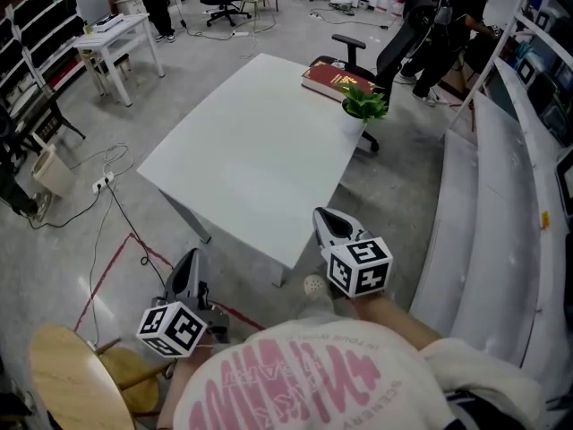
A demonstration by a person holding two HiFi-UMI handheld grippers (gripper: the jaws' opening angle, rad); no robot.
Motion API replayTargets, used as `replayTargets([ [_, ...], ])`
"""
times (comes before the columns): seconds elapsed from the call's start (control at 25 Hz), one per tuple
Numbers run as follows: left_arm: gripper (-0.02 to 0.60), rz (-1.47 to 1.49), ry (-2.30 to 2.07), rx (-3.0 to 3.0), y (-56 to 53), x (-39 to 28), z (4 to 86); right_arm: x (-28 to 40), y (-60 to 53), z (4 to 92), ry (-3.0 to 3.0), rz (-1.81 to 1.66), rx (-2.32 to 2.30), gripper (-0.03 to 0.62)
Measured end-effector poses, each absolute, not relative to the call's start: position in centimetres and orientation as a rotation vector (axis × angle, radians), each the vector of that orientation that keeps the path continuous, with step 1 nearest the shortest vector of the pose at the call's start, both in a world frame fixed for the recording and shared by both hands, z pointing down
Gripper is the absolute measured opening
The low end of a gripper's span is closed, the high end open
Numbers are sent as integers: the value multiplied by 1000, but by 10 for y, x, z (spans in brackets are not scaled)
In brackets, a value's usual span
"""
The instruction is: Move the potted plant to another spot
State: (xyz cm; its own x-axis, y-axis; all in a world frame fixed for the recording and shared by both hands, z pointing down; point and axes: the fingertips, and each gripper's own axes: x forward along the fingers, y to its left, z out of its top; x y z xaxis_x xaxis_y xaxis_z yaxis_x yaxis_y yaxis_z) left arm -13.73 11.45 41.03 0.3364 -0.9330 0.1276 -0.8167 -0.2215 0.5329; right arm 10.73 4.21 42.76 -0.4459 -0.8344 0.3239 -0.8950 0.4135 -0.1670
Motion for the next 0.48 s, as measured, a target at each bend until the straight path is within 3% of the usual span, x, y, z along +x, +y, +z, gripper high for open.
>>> replayTargets([
  [0.48, 3, -303, -1526, 2085, 113, -139, 412, 107, 41, 433, -2456, 471, 1530, 8],
])
